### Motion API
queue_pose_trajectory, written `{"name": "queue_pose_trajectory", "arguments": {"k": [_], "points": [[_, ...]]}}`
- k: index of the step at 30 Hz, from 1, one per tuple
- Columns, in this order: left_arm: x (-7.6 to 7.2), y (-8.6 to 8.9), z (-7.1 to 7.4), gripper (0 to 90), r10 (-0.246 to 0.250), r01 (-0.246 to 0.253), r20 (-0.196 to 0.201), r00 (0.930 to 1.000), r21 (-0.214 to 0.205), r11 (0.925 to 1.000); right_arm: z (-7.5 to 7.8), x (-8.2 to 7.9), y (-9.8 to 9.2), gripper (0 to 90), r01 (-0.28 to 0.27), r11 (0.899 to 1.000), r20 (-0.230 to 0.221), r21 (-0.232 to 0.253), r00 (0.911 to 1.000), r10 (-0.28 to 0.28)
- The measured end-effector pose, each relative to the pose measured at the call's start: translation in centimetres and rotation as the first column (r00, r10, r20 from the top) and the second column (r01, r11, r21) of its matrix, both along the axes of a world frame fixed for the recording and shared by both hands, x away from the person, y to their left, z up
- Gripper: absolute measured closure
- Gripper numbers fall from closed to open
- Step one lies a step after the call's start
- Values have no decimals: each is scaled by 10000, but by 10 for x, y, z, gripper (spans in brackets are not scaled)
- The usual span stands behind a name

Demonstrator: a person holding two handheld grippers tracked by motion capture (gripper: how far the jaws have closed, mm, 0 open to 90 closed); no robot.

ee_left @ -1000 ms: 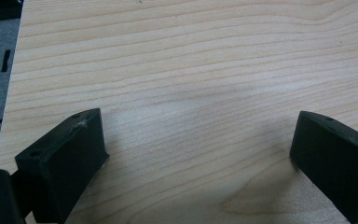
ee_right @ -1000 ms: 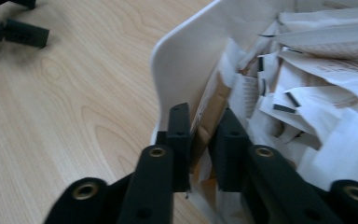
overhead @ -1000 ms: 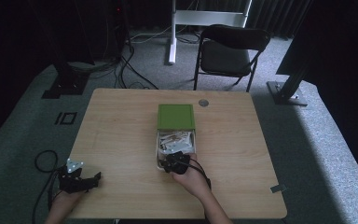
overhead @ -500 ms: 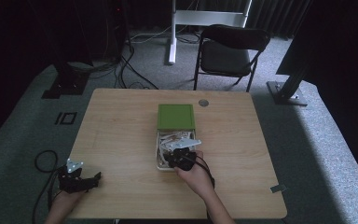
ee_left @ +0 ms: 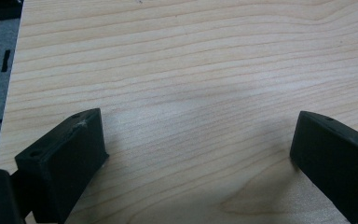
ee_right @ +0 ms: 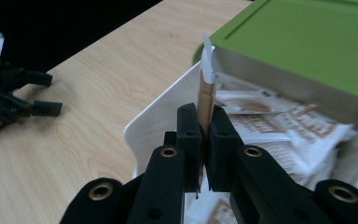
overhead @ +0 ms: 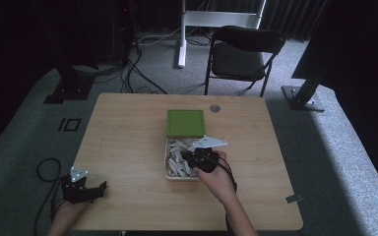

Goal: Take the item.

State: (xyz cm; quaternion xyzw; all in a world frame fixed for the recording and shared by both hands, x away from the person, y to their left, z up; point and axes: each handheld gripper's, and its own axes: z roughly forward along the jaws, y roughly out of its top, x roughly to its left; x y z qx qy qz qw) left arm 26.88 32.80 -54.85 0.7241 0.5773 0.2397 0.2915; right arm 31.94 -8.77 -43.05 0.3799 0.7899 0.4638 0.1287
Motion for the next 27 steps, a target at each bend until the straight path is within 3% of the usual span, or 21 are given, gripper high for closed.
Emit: {"name": "queue_pose_trajectory", "arguments": {"k": [14, 22, 27], "points": [[0, 0, 0, 38, -1, 1, 0, 10000, 2, 10000, 15, 6, -42, 866, 900, 9948, 302, 478, 9953, -915], [0, 0, 0, 38, 0, 0, 0, 10000, 2, 10000, 21, 7, -71, 866, 1495, 9856, 406, 791, 9874, -1531], [0, 0, 0, 37, 0, 0, -1, 10000, 3, 10000, 18, 8, -88, 866, 1869, 9802, 391, 653, 9811, -1897]]}}
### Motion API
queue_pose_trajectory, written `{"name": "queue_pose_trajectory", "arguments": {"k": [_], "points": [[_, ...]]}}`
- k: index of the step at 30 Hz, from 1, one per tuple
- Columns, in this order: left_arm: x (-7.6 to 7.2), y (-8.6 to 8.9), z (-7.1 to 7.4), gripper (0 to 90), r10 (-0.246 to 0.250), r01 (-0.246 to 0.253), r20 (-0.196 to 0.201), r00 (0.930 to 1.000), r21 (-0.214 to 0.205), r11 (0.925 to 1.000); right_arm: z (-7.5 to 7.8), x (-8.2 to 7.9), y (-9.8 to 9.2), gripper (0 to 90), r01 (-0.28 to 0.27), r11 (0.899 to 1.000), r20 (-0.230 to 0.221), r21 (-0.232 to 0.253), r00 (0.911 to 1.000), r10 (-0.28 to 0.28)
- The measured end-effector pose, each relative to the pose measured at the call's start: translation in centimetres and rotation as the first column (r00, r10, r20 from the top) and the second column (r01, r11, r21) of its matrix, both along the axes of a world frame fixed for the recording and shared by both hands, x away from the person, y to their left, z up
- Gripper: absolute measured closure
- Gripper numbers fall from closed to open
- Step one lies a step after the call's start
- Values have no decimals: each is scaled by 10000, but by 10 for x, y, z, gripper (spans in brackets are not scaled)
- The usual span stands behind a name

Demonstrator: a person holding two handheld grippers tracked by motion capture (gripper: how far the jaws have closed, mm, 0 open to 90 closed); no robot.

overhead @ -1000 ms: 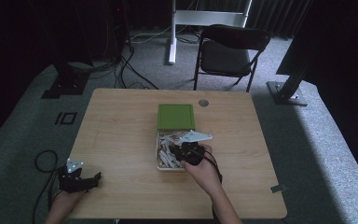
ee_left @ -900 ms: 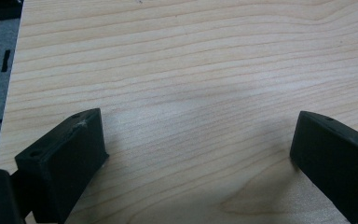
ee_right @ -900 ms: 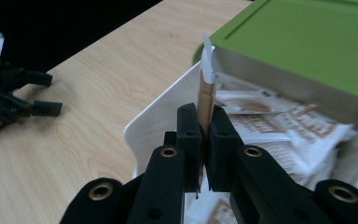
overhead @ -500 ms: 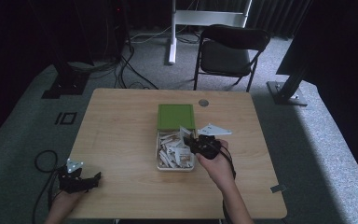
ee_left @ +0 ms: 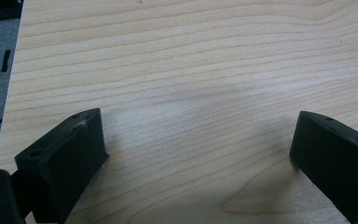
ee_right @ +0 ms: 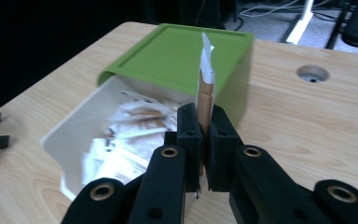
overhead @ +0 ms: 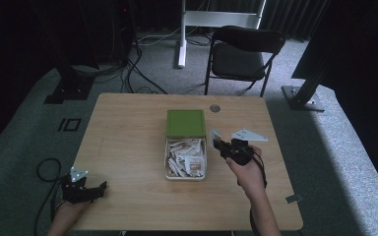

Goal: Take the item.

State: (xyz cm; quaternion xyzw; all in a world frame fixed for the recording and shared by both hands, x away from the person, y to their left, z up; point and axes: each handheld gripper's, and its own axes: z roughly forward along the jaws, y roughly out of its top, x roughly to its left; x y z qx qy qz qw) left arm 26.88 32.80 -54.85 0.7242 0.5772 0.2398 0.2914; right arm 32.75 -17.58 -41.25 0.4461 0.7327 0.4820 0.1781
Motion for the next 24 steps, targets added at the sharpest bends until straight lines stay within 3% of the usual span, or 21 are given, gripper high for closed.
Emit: {"name": "queue_pose_trajectory", "arguments": {"k": [13, 24], "points": [[0, 0, 0, 37, -6, 6, -16, 10000, 3, 10000, -22, 3, -42, 866, 927, 9957, -277, -61, 9953, -929], [0, 0, 0, 37, -3, 3, -14, 10000, 1, 10000, -49, 8, -61, 866, 1387, 9897, -698, -348, 9876, -1409]]}}
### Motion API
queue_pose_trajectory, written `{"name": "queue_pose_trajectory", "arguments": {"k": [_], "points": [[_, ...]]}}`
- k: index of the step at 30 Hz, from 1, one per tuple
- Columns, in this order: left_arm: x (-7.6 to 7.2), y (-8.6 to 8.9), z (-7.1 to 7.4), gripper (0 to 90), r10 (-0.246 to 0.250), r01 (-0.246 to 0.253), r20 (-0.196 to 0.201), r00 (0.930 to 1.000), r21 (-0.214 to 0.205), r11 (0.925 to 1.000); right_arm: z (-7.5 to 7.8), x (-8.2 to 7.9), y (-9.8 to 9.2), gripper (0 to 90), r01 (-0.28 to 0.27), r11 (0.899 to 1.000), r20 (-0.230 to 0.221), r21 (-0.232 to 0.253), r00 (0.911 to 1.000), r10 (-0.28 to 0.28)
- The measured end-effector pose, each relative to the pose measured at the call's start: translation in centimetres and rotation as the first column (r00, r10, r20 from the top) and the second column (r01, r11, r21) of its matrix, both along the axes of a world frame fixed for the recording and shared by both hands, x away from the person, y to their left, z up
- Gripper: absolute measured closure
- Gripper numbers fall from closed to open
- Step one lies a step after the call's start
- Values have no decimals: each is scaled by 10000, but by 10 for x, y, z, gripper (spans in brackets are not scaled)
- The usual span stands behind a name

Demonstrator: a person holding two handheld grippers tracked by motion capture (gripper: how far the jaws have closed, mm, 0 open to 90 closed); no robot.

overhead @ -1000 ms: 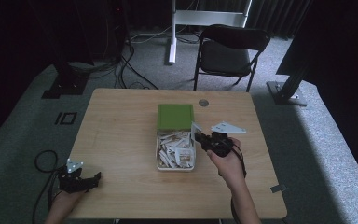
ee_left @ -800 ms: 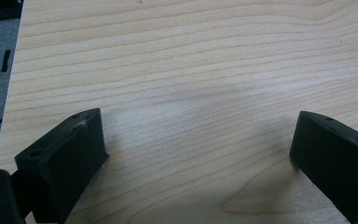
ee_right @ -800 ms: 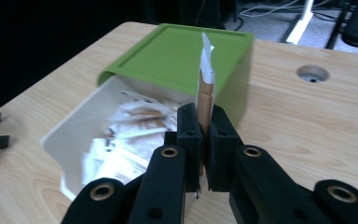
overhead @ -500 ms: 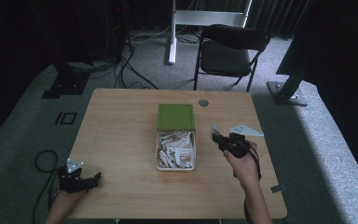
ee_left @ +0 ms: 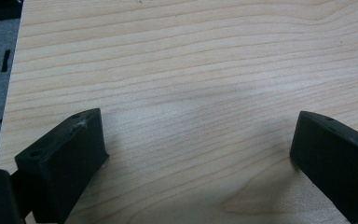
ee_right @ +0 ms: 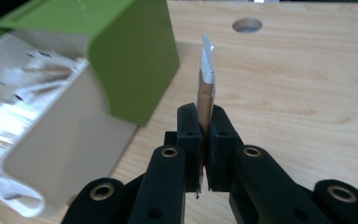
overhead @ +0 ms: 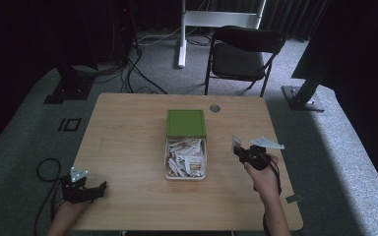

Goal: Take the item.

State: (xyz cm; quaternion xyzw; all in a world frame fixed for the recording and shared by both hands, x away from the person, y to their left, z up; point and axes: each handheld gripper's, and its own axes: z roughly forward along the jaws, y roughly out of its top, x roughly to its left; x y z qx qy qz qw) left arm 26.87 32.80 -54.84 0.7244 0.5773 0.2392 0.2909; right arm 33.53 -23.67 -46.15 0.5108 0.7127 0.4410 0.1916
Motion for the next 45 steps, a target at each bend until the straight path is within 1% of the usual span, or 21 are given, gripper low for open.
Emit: {"name": "queue_pose_trajectory", "arguments": {"k": [7, 13, 16, 21, 24, 25, 27, 31, 34, 36, 38, 39, 43, 45], "points": [[0, 0, 0, 37, 1, -1, 2, 10000, -1, 10000, -19, 6, -8, 866, 177, 9998, -398, -65, 9990, -180], [0, 0, 0, 37, 1, -1, 2, 10000, -1, 10000, -32, 14, -13, 866, 389, 9989, -741, -269, 9964, -408], [0, 0, 0, 38, 0, 0, 0, 10000, 1, 10000, -40, 18, -13, 866, 453, 9985, -955, -296, 9943, -480], [0, 0, 0, 38, 0, 0, 0, 10000, 1, 10000, -50, 21, -14, 865, 528, 9984, -1199, -211, 9913, -550], [0, 0, 0, 38, 0, 0, 0, 10000, 0, 10000, -55, 23, -15, 863, 562, 9982, -1300, -200, 9898, -584], [0, 0, 0, 38, 0, 0, -1, 10000, 0, 10000, -56, 23, -16, 859, 573, 9982, -1268, -187, 9902, -592], [0, 0, 0, 38, 1, -1, 1, 10000, 0, 10000, -57, 24, -17, 822, 611, 9980, -1297, -186, 9895, -630], [0, 0, 0, 38, 1, -1, 0, 10000, 0, 10000, -58, 25, -20, 794, 762, 9968, -1294, -226, 9885, -785], [0, 0, 0, 38, 0, 0, 1, 10000, 0, 10000, -61, 27, -23, 733, 841, 9958, -1292, -372, 9877, -883], [0, 0, 0, 38, 2, -2, 1, 10000, -1, 10000, -63, 29, -24, 667, 832, 9948, -1305, -579, 9873, -902], [0, 0, 0, 38, -1, 1, -1, 10000, 1, 10000, -66, 30, -26, 626, 871, 9933, -1295, -762, 9869, -965], [0, 0, 0, 37, 0, 0, 0, 10000, 0, 10000, -67, 31, -27, 588, 896, 9925, -1275, -834, 9868, -998], [0, 0, 0, 38, 1, -1, 0, 10000, 0, 10000, -70, 31, -32, 452, 1002, 9875, -1199, -1214, 9861, -1149], [0, 0, 0, 38, 2, -2, 1, 10000, -1, 10000, -71, 30, -34, 398, 1085, 9839, -1147, -1419, 9855, -1252]]}}
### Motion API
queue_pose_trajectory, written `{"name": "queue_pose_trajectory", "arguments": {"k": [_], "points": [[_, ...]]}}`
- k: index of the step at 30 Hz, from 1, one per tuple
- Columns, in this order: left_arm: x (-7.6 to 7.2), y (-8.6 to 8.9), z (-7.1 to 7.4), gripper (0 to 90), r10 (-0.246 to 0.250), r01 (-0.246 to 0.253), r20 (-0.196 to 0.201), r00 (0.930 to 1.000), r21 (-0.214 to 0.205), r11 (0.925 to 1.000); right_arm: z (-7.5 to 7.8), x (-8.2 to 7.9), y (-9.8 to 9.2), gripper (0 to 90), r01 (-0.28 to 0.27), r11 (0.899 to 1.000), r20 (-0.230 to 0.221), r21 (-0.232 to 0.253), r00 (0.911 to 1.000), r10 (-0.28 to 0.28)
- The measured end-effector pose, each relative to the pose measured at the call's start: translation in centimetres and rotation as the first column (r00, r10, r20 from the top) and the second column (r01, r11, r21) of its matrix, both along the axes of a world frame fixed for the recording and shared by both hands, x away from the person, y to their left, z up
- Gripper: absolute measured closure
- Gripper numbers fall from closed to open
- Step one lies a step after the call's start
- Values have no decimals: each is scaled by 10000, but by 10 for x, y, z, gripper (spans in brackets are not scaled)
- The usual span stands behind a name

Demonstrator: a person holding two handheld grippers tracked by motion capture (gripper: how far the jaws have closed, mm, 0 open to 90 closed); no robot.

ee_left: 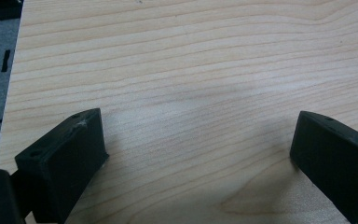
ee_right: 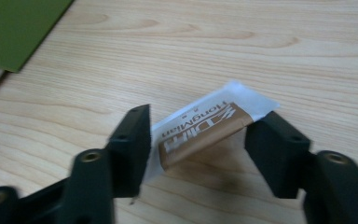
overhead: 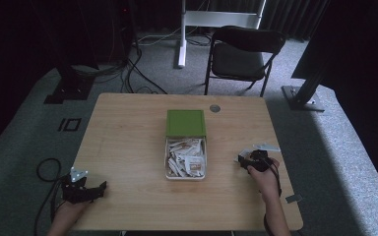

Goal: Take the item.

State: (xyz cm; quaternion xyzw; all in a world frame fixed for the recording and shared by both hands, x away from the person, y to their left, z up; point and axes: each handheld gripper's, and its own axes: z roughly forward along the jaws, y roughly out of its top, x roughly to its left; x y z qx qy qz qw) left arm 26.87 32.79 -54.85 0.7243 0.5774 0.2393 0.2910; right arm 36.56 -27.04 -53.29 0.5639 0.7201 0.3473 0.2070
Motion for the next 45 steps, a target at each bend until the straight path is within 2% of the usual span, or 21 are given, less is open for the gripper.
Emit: {"name": "queue_pose_trajectory", "arguments": {"k": [1, 2, 7, 11, 15, 23, 30, 36, 45], "points": [[0, 0, 0, 38, 0, 0, 0, 10000, 0, 10000, 0, 0, 0, 398, 0, 10000, 0, 0, 10000, 0], [0, 0, 0, 38, 0, 0, 3, 10000, -1, 10000, -2, -1, -3, 332, 94, 9999, 13, -126, 10000, -94], [0, 0, 0, 38, 1, -1, 1, 10000, -2, 10000, -5, -5, -6, 233, 332, 9989, 66, -343, 9994, -330], [0, 0, 0, 38, 0, 0, -1, 10000, 1, 10000, -7, -9, -8, 203, 255, 9972, 71, -696, 9997, -250], [0, 0, 0, 38, 2, -2, -1, 10000, 0, 10000, -8, -15, -15, 193, 444, 9970, 105, -642, 9990, -438], [0, 0, 0, 38, 2, -2, 1, 10000, -1, 10000, -8, -32, -21, 160, 366, 9988, 223, -332, 9991, -358], [0, 0, 0, 38, 4, -4, 12, 10000, -6, 10000, 0, -47, -20, 144, 308, 9994, 485, -131, 9984, -301], [0, 0, 0, 37, 0, 0, 4, 10000, 5, 10000, 4, -59, -17, 141, 69, 10000, 660, -64, 9978, -65], [0, 0, 0, 38, -6, 6, -2, 10000, 11, 10000, 0, -73, -15, 140, -372, 9993, 573, -27, 9977, 373]]}}
